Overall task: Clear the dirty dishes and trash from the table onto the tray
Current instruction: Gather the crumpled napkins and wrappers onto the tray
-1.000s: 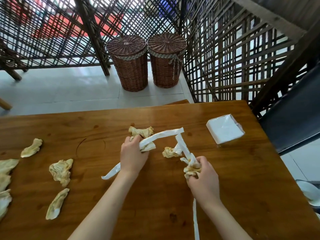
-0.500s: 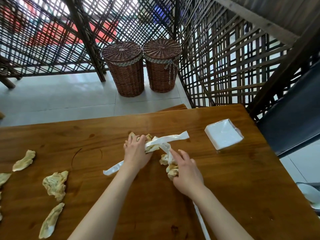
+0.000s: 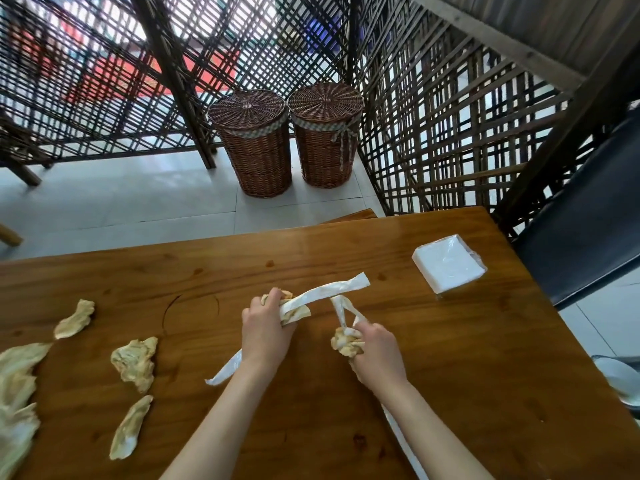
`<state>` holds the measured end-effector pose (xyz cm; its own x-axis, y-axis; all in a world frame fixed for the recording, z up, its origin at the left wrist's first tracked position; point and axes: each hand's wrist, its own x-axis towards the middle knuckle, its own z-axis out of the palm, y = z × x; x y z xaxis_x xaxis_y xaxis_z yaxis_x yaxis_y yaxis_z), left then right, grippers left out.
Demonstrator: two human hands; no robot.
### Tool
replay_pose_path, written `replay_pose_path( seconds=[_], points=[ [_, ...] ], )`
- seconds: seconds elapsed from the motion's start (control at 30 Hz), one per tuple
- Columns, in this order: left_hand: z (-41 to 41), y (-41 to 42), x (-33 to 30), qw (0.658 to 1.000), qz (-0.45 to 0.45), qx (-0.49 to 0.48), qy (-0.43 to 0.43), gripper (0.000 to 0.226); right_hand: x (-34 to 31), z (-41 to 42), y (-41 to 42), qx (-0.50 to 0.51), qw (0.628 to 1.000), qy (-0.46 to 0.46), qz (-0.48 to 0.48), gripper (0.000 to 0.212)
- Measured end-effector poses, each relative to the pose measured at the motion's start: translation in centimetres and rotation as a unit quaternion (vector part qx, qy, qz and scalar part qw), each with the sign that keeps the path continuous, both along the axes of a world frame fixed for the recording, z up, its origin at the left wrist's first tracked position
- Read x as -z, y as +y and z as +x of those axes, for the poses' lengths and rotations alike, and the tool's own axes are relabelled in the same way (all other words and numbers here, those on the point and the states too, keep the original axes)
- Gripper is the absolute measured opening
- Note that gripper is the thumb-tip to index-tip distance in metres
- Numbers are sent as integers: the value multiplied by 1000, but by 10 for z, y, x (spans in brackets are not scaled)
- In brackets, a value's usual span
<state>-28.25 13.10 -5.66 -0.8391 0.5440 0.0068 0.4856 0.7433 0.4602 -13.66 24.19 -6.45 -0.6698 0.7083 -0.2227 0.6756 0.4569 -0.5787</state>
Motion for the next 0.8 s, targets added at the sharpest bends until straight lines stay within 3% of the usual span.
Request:
replay_pose_path(
  seconds=[0.33, 0.5, 0.63, 0.8],
  points=[
    [59, -16, -35, 999, 27, 3, -17, 33, -42, 83, 10, 136, 987, 72, -51, 49],
    [97, -5, -59, 999, 33, 19, -23, 35, -76, 118, 25, 154, 979, 123, -55, 44],
    [130, 13, -75, 998, 37, 31, -29, 36, -100, 155, 42, 140, 977, 160, -31, 20],
    [186, 52, -86, 996, 35, 81, -8, 37, -111, 213, 69, 139, 971, 194, -21, 23]
  ],
)
